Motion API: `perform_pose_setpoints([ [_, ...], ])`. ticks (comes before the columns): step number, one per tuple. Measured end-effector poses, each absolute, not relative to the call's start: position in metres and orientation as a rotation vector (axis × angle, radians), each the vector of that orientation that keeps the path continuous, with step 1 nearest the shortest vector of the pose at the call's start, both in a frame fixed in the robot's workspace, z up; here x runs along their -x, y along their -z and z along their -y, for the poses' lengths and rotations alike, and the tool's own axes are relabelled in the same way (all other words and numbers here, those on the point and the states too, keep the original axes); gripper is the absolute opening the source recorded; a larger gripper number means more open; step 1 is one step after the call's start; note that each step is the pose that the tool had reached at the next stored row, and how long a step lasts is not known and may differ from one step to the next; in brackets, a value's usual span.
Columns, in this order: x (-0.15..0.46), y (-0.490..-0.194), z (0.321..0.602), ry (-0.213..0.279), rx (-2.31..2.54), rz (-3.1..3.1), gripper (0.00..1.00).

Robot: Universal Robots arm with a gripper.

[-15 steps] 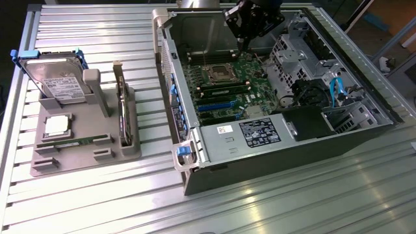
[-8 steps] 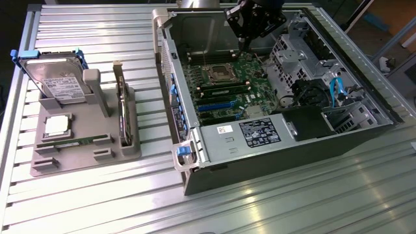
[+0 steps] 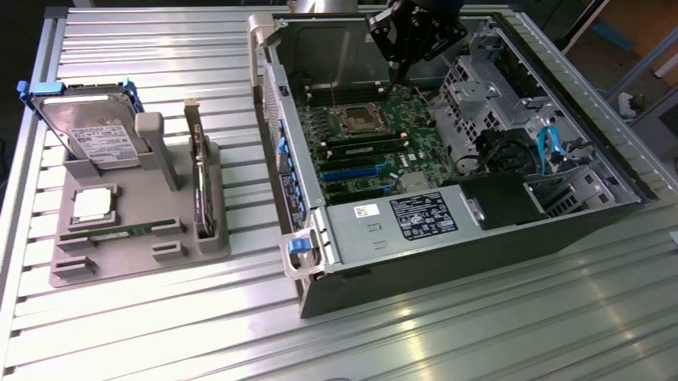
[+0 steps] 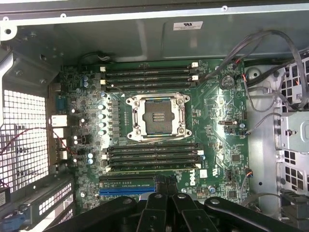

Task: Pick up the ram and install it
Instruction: 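Press down the ram until it locks into place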

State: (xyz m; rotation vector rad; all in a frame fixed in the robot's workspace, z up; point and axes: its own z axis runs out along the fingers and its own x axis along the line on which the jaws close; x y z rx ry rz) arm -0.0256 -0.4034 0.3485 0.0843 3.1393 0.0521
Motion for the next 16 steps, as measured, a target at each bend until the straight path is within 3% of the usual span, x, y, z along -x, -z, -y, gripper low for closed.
perform_pose_setpoints([
  [16, 0.0280, -0.3484, 0.4065, -0.052, -0.084, -3.139, 0.11],
])
